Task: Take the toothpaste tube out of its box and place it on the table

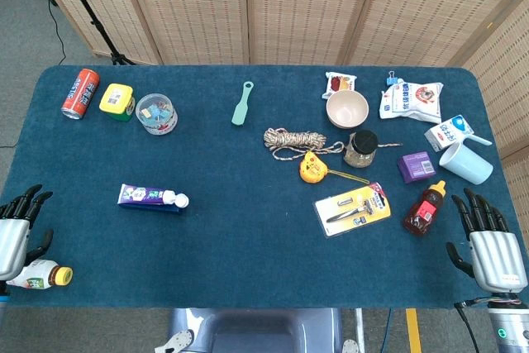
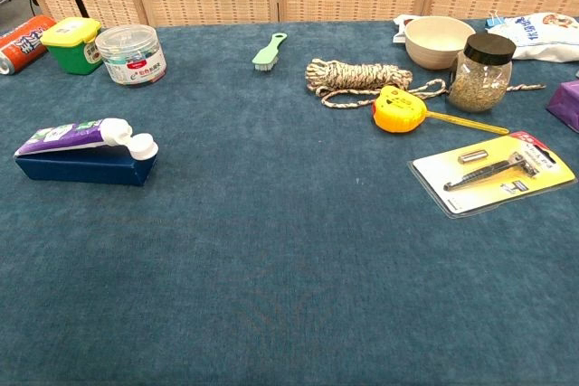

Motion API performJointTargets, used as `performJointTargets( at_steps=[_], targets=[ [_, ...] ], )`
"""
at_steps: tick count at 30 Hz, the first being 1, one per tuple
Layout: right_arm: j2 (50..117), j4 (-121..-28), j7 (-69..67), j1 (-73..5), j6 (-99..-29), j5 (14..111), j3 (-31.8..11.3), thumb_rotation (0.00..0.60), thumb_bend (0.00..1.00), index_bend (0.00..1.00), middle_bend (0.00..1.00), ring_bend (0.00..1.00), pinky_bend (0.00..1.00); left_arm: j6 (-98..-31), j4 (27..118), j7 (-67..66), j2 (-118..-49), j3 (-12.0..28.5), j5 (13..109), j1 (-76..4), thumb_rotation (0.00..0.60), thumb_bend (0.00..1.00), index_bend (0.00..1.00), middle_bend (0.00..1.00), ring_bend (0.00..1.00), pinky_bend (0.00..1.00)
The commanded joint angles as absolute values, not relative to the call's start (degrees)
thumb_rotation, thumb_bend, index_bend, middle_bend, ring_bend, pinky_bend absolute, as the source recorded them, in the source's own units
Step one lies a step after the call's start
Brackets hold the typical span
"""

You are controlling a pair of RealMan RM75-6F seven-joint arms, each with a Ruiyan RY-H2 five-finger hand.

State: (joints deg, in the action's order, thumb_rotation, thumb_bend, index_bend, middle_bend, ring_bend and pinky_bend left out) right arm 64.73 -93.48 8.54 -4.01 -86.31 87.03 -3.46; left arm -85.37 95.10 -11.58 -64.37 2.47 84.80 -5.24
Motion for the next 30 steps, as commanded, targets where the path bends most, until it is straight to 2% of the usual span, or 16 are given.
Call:
performJointTargets(
  at_steps=[1,20,30],
  targets=[
    [64.7,-93.4,8.4,-4.0,-86.3,87.0,-3.5,0.6,0.37,0.01,0.0,0.03,0.13,-85.2,95.1,-11.7,-64.4,2.4,84.9,-5.3,0.6,0.38,0.19,0.13,0.2,0.29],
    [64.9,-93.4,8.4,-3.5,-87.0,87.3,-3.3,0.6,0.37,0.01,0.0,0.03,0.13,-83.4,95.5,-11.3,-64.0,2.5,84.8,-6.4,0.6,0.38,0.19,0.13,0.2,0.29],
    [64.9,-93.5,8.5,-3.5,-86.6,86.8,-3.4,0.6,0.37,0.01,0.0,0.03,0.13,-79.3,96.7,-13.4,-63.2,2.4,83.4,-8.5,0.6,0.38,0.18,0.13,0.21,0.29]
  ],
)
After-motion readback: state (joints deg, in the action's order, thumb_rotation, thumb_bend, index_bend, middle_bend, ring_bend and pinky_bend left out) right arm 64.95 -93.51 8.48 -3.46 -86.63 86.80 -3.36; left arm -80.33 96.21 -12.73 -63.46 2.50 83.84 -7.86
